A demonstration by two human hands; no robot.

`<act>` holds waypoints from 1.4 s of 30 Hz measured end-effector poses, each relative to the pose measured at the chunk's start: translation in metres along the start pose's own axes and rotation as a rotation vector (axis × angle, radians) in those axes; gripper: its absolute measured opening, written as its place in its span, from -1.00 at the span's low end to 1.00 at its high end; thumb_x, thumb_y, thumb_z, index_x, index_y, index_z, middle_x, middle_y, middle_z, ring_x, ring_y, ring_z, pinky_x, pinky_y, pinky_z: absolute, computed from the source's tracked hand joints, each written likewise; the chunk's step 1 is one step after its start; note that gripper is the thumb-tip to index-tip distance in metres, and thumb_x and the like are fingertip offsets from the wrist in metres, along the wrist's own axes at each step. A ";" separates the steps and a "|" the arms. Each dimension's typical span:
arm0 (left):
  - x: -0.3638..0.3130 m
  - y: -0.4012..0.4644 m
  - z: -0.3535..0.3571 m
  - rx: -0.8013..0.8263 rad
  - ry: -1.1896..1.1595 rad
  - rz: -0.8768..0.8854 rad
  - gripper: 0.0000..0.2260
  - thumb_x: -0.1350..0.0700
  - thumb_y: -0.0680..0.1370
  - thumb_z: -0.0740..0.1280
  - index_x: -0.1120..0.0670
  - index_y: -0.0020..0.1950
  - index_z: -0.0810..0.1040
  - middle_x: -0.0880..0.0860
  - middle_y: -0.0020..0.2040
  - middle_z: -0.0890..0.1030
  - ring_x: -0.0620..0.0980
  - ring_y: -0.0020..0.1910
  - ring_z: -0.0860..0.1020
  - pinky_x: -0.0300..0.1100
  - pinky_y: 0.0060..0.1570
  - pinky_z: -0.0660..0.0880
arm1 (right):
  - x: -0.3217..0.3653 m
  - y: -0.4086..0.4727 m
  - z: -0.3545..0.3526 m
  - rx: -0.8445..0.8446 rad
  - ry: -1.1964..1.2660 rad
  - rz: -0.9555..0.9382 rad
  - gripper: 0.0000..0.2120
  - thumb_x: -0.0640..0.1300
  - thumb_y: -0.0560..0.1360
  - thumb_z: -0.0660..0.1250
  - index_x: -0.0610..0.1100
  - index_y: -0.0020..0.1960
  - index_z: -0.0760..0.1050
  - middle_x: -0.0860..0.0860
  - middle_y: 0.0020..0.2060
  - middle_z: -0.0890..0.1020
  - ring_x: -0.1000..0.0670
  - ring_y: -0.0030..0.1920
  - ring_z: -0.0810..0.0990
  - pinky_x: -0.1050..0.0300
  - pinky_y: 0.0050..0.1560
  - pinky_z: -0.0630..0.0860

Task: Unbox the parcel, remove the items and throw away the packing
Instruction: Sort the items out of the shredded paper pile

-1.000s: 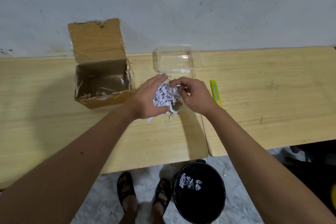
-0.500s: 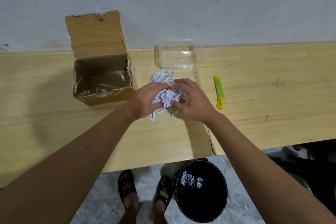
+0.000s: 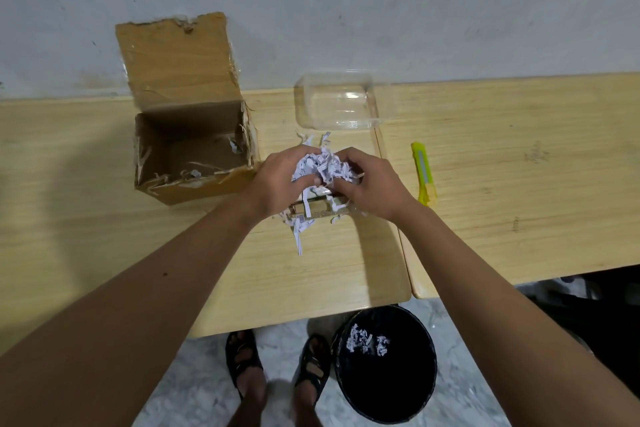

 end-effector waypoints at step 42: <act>0.016 0.001 0.005 0.070 -0.091 -0.183 -0.50 -0.04 0.58 0.46 0.10 0.47 0.50 0.17 0.32 0.63 0.21 0.29 0.59 0.00 0.24 0.50 | 0.012 -0.050 -0.039 0.055 -0.241 -0.250 -0.64 -0.13 0.40 0.56 -0.10 0.18 0.65 0.10 -0.02 0.59 0.12 -0.09 0.54 0.24 0.02 0.50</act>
Point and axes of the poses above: each hand's wrist, its own y-axis towards the middle knuckle, its own z-axis out of the palm, x = y × z, the point moved 3 cm from there along y, towards the middle knuckle
